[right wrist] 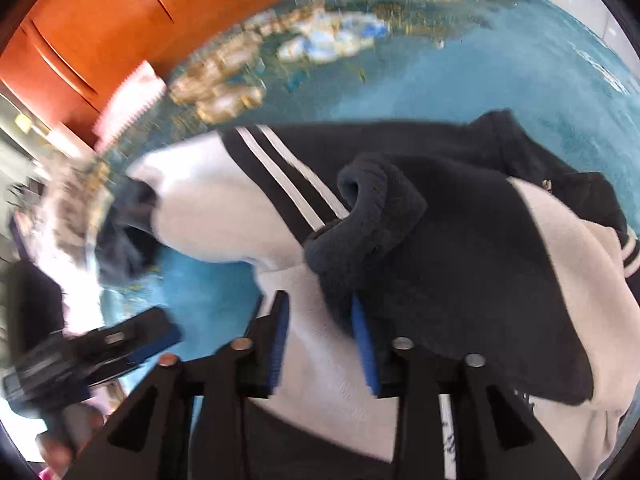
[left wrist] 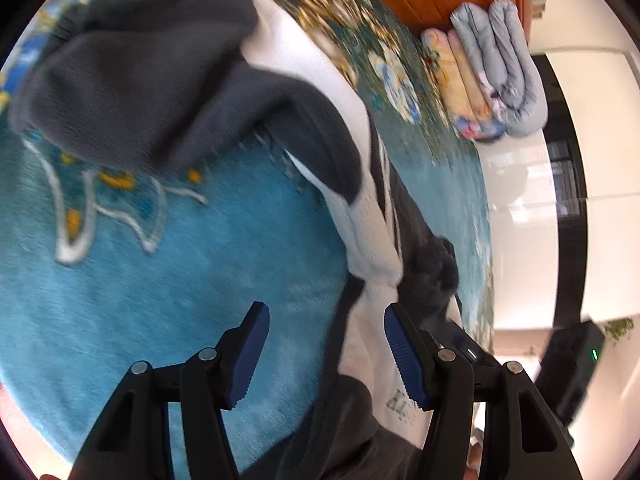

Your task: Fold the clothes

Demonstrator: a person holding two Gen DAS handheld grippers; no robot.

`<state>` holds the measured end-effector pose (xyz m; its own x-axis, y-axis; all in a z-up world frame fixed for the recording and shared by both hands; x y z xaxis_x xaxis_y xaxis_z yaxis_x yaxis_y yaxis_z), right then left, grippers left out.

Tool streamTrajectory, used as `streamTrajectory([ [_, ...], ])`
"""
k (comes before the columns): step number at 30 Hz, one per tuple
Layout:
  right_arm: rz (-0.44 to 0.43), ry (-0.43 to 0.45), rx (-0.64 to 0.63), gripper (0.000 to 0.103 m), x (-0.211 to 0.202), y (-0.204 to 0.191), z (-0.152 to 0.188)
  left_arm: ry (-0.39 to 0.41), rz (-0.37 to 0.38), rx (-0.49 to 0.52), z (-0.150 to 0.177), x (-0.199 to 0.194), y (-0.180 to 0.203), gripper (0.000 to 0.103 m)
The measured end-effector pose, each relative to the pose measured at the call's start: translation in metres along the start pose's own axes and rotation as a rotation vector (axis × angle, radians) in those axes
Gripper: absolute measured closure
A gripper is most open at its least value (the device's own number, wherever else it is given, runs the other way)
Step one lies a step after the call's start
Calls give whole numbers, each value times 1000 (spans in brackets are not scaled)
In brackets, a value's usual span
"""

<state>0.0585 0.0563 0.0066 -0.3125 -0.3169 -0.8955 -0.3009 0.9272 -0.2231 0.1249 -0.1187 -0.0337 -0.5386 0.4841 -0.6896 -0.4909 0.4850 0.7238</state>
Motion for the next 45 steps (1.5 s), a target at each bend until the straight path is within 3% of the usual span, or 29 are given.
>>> streamTrajectory([
  [3, -18, 29, 27, 62, -18, 5, 8, 151, -23, -49, -23, -32, -11, 39],
  [6, -35, 47, 60, 62, -31, 10, 19, 276, -115, -57, -44, -63, -27, 39],
  [10, -17, 32, 43, 62, -38, 15, 38, 219, 1, -278, -51, -60, -62, 39],
  [15, -42, 37, 45, 62, -39, 14, 40, 255, -4, -377, -65, -63, -85, 39],
  [20, -63, 44, 29, 62, -42, 10, 39, 278, -42, -382, -83, -61, -92, 41],
  [22, -71, 47, 27, 62, -44, 10, 41, 297, -83, -343, -85, -60, -87, 44],
  [24, -81, 50, 42, 62, -46, 14, 43, 302, -137, -312, -86, -58, -85, 64],
  [27, -83, 55, 64, 62, -51, 24, 48, 303, -190, -277, -85, -57, -82, 86],
  [31, -78, 63, 86, 62, -60, 39, 55, 316, -227, -218, -85, -61, -70, 91],
  [36, -87, 84, 128, 62, -73, 58, 65, 346, -271, -88, -89, -71, -26, 93],
  [41, -108, 131, 164, 62, -91, 74, 72, 398, -307, 206, -79, -85, 66, 93],
  [45, -113, 164, 193, 62, -107, 91, 80, 408, -267, 450, -50, -82, 156, 93],
])
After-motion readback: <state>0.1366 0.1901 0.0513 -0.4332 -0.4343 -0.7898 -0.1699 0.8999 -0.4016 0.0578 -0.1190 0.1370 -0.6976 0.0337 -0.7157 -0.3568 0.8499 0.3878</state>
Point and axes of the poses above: each gripper's, at about its wrist camera, not at the fingertips, and x roughly the way its jaws point, y to its right, z to its underside, the point moved 9 cm from there along x, roughly the way its jaws point, and after that the axes turned 6 degrees about -x, right-handed, at the moved point
